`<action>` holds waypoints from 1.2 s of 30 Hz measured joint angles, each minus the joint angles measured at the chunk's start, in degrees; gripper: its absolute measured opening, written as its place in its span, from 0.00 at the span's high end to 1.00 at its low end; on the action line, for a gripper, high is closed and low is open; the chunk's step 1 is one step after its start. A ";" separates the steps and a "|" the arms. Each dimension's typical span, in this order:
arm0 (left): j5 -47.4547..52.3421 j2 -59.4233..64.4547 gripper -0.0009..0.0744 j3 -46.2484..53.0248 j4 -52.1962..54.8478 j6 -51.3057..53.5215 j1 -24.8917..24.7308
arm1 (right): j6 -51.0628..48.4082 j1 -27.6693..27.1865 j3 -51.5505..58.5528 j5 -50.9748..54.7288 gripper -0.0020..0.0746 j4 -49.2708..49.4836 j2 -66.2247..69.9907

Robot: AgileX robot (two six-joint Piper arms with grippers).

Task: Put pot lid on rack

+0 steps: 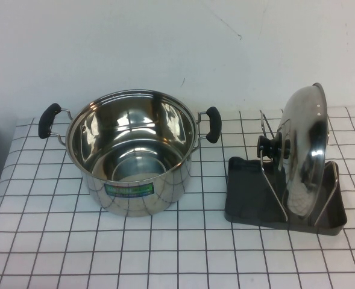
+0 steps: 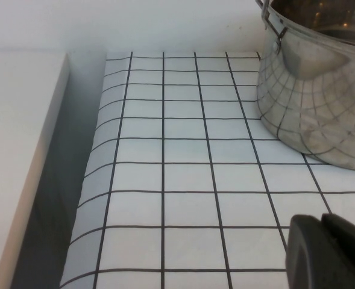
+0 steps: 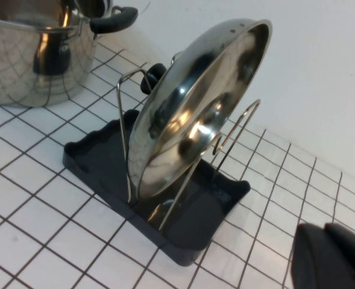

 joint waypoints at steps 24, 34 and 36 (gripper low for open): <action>0.37 0.00 0.99 -0.10 -0.15 0.00 0.00 | 3.50 0.00 3.45 -2.50 0.98 -2.45 -2.31; 0.47 0.00 0.99 -0.10 -0.15 0.00 0.00 | 40.51 0.00 19.44 -13.46 0.98 -34.15 -12.07; 0.47 0.00 0.99 -0.10 -0.15 0.00 0.00 | 42.16 0.00 22.16 -14.73 0.98 -35.41 -14.43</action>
